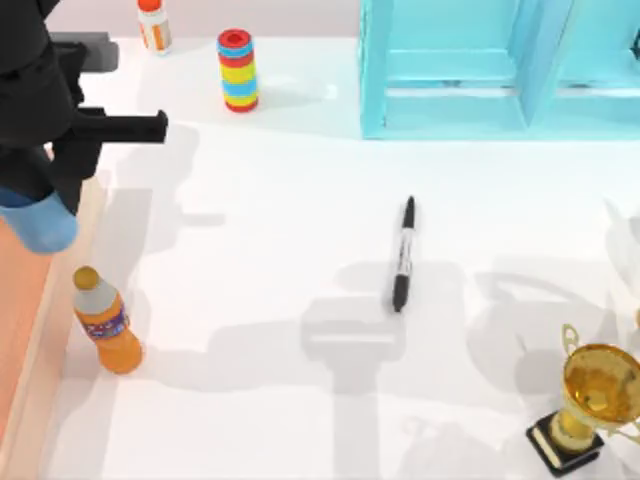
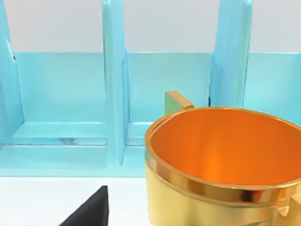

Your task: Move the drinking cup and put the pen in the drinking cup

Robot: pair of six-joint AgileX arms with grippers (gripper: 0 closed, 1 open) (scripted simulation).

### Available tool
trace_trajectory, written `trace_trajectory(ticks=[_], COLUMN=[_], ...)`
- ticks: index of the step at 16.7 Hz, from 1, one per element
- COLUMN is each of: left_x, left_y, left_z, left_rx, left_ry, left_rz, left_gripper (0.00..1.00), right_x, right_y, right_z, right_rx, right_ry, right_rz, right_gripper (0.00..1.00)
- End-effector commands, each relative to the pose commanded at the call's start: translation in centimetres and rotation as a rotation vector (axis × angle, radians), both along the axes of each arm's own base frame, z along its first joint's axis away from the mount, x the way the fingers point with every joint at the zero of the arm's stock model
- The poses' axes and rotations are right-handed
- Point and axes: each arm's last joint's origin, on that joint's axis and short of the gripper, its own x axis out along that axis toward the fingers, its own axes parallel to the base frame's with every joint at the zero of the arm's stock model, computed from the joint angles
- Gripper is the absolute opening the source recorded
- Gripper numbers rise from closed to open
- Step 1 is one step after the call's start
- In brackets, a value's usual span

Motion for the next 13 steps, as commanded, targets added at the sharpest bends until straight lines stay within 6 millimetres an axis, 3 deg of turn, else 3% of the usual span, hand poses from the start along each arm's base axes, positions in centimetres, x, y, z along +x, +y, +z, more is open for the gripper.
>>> trace_trajectory(ticks=[3, 7, 10, 13], left_x=[0.5, 3.5, 6.1, 7.8], left_y=[-0.3, -4.6, -8.3, -10.1], left_z=[-0.3, -1.4, -4.1, -7.3], left_rx=[0.005, 0.026, 0.033, 0.042], left_ry=[-0.01, -0.093, -0.101, -0.069], left_rz=[-0.013, -0.146, -0.163, -0.087], left_gripper=[0.0, 0.0, 0.0, 0.0], right_x=[0.0, 0.0, 0.0, 0.0], right_y=[0.0, 0.0, 0.0, 0.0], right_z=[0.0, 0.0, 0.0, 0.0], right_rx=[0.0, 0.0, 0.0, 0.0], right_ry=[0.0, 0.0, 0.0, 0.0], right_rz=[0.0, 0.0, 0.0, 0.0], right_gripper=[1.0, 1.0, 1.0, 1.0])
